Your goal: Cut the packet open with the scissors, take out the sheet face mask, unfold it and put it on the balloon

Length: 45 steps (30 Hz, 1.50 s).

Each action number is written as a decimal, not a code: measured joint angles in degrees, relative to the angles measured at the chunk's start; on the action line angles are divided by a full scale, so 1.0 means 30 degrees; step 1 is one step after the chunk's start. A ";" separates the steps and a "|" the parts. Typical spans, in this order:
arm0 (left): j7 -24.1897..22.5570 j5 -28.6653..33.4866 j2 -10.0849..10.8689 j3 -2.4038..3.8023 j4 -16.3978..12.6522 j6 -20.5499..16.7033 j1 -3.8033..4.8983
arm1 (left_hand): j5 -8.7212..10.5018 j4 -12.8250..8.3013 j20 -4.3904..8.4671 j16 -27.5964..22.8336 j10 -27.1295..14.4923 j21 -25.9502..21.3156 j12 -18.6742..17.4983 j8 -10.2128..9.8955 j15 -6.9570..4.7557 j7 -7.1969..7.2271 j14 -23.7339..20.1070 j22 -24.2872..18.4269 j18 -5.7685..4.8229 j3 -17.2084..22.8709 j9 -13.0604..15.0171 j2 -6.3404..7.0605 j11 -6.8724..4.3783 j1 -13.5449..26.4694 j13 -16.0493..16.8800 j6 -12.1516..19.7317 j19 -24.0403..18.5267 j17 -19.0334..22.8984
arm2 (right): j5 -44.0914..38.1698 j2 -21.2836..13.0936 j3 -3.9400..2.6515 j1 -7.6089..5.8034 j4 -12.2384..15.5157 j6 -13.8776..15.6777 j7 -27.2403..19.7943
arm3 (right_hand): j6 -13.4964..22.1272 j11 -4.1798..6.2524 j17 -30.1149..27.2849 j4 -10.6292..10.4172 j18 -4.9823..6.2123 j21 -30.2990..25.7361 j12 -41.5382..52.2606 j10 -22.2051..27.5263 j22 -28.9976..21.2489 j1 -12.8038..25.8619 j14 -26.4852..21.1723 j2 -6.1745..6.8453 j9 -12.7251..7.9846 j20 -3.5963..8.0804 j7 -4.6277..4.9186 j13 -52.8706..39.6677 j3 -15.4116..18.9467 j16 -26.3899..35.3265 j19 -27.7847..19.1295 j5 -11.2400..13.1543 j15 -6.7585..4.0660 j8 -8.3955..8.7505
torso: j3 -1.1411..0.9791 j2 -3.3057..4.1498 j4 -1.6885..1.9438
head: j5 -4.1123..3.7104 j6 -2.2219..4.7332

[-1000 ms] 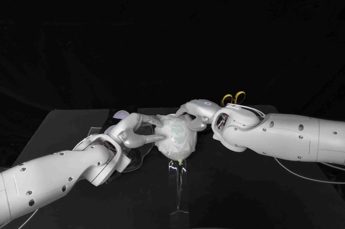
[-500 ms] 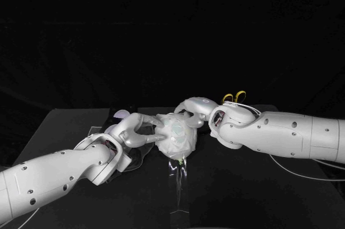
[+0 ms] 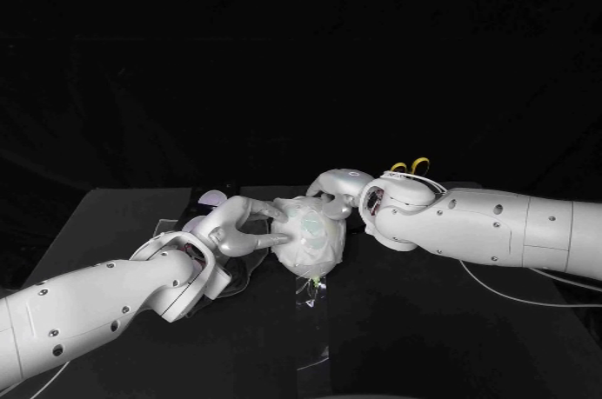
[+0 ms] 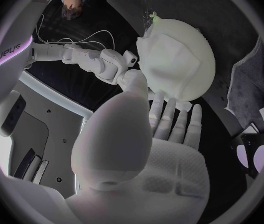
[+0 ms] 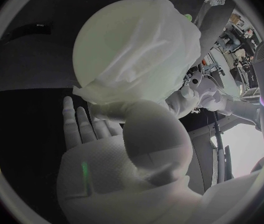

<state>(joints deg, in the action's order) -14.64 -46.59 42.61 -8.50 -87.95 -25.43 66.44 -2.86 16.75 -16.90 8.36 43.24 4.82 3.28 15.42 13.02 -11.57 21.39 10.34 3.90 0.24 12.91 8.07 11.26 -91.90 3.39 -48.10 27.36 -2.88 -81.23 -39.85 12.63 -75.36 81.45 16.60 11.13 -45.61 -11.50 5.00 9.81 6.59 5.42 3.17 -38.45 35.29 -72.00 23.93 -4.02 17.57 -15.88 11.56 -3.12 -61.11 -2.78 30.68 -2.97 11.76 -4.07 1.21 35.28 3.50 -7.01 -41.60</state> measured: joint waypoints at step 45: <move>-0.1549 0.0605 0.1943 0.1351 -0.0001 0.1587 0.0543 | 0.0000 -0.0052 0.0039 0.3204 0.4340 -0.0086 0.0829 0.0176 -0.1005 -0.0510 0.7422 -0.0263 -0.0002 0.0471 -0.0200 -0.0323 -0.0175 -0.0221 0.0244 -0.1410 0.1501 -0.1620 | 0.8594 -0.5410 -0.0341 -0.0189 0.5151 0.5544 -0.4124 | 0.2578 -0.1114 -0.0513 -0.3318 -0.0011 -0.0919 0.0069 -0.1260 -0.5695 0.0912 0.2048 0.4549 -0.2486 -0.0307 -0.0247 -0.0040 1.4184 -0.0035 -0.3814 -0.0043 0.0765 0.0270 | -0.0005 0.0033 -0.0038 | -0.0110 0.0491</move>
<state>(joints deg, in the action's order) -19.28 -44.78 48.44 -4.45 -87.96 -20.67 68.07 -2.86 16.60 -16.78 17.97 56.26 4.56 5.77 15.95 10.00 -13.10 43.66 9.56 3.89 1.66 12.31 7.10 10.74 -92.56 4.12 -52.33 31.87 -7.74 -55.45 -56.08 11.61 -75.92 96.90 33.23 -1.24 -37.87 -14.84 3.46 -0.14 6.55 2.67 3.38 -42.24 18.20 -69.26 30.07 9.62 10.12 -16.80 10.82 -3.24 -18.55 -2.89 19.24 -3.10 14.06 -3.26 1.20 35.38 3.38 -7.34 -40.13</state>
